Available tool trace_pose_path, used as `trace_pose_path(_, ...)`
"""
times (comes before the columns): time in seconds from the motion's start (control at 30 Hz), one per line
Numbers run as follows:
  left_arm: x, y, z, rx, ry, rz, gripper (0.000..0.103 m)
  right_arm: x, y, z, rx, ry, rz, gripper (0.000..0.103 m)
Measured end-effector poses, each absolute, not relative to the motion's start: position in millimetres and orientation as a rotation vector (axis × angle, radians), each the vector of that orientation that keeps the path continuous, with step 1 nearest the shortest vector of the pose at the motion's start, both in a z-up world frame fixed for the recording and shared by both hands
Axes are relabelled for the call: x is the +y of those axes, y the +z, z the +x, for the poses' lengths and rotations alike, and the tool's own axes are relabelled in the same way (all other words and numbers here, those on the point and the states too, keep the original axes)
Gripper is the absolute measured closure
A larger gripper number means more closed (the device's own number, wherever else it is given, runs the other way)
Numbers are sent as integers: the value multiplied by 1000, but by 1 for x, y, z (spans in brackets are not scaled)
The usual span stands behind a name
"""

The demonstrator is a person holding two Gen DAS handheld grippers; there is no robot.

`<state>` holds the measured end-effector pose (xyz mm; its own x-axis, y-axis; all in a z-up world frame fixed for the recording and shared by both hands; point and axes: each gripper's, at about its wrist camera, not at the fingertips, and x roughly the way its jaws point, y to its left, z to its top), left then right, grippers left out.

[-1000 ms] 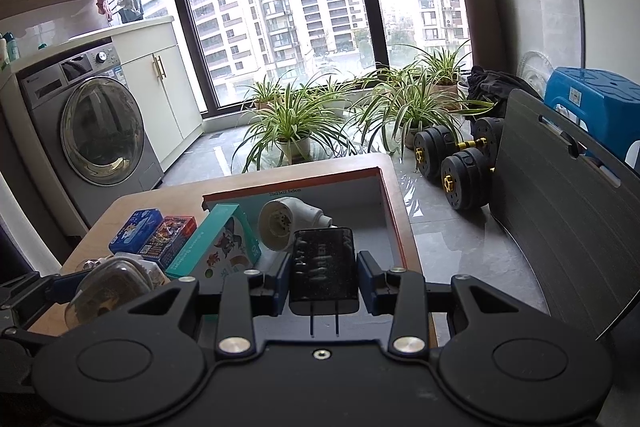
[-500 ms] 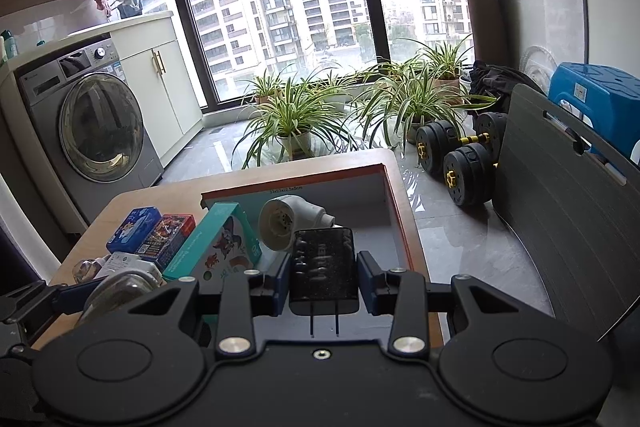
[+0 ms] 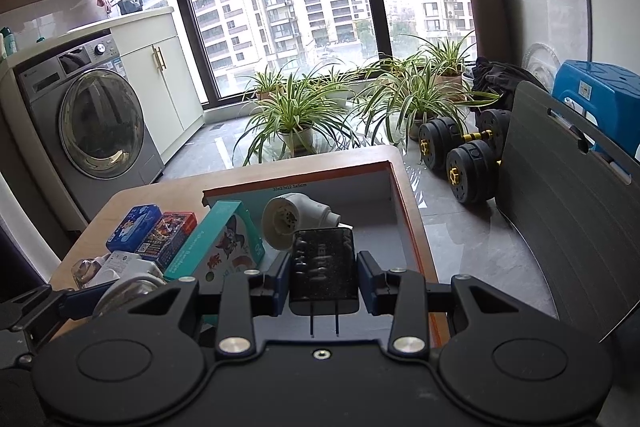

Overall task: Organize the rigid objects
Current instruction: 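Lower the glass humidifier into the tray with the left gripper while the right gripper lowers the black adapter, then open the left gripper to release the humidifier while the right gripper releases the adapter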

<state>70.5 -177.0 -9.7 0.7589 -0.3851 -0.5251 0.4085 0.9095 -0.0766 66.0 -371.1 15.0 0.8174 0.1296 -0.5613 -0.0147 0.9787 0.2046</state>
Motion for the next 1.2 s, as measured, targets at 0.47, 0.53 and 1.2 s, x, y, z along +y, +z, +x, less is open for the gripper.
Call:
trace_pose_path(0.47, -179, -11, 73, 565, -432, 47, 2, -375, 15, 70, 614, 68, 198, 58)
trace_pose_path(0.53, -179, -12, 73, 567, -432, 48, 2, -375, 15, 71, 611, 62, 202, 57)
trace_pose_path(1.2, -190, -19, 82, 617, -439, 85, 0, -393, 25, 61, 536, 14, 266, 53)
